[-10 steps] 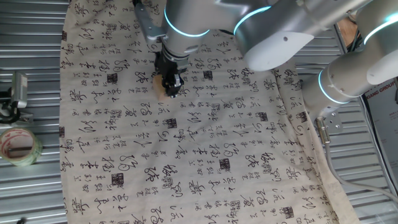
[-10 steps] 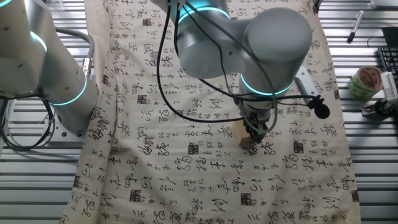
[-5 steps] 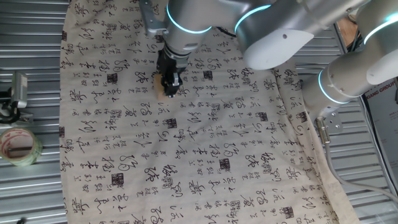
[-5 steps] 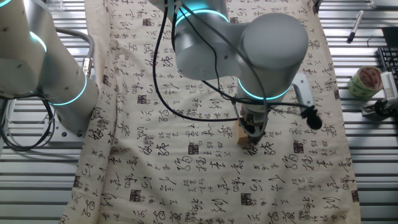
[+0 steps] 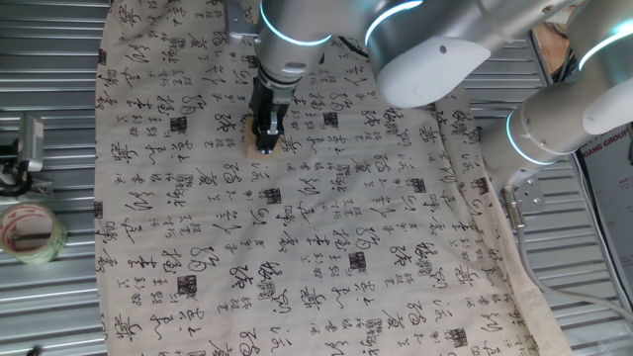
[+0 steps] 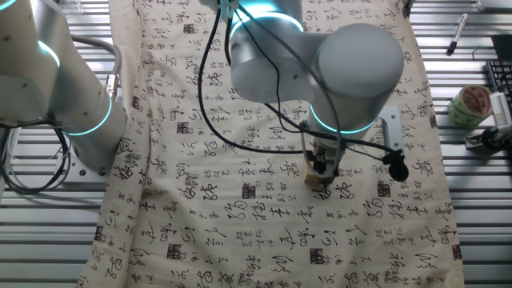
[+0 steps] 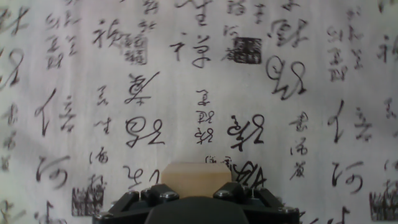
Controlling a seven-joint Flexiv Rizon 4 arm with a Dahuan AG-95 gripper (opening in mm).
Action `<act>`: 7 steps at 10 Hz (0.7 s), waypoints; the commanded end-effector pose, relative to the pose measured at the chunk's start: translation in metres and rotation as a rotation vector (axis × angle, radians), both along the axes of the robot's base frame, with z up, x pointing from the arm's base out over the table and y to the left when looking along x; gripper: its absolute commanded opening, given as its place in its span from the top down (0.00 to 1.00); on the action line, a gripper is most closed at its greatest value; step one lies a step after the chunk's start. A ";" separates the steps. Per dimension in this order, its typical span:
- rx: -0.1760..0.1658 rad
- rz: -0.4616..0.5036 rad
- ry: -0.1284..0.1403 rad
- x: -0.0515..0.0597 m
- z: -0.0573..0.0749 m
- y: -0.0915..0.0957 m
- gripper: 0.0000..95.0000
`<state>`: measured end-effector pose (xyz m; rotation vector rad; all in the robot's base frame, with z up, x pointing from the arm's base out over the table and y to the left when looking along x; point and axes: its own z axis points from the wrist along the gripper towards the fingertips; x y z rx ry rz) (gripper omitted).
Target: Hold a small block with the gripper and sweep it from left to right on the table
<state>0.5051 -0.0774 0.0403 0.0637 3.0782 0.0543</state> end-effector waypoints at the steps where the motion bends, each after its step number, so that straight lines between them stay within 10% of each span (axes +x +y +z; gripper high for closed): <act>1: -0.001 0.014 0.003 -0.002 -0.017 0.000 1.00; 7: -0.003 0.017 0.001 -0.002 -0.016 0.000 1.00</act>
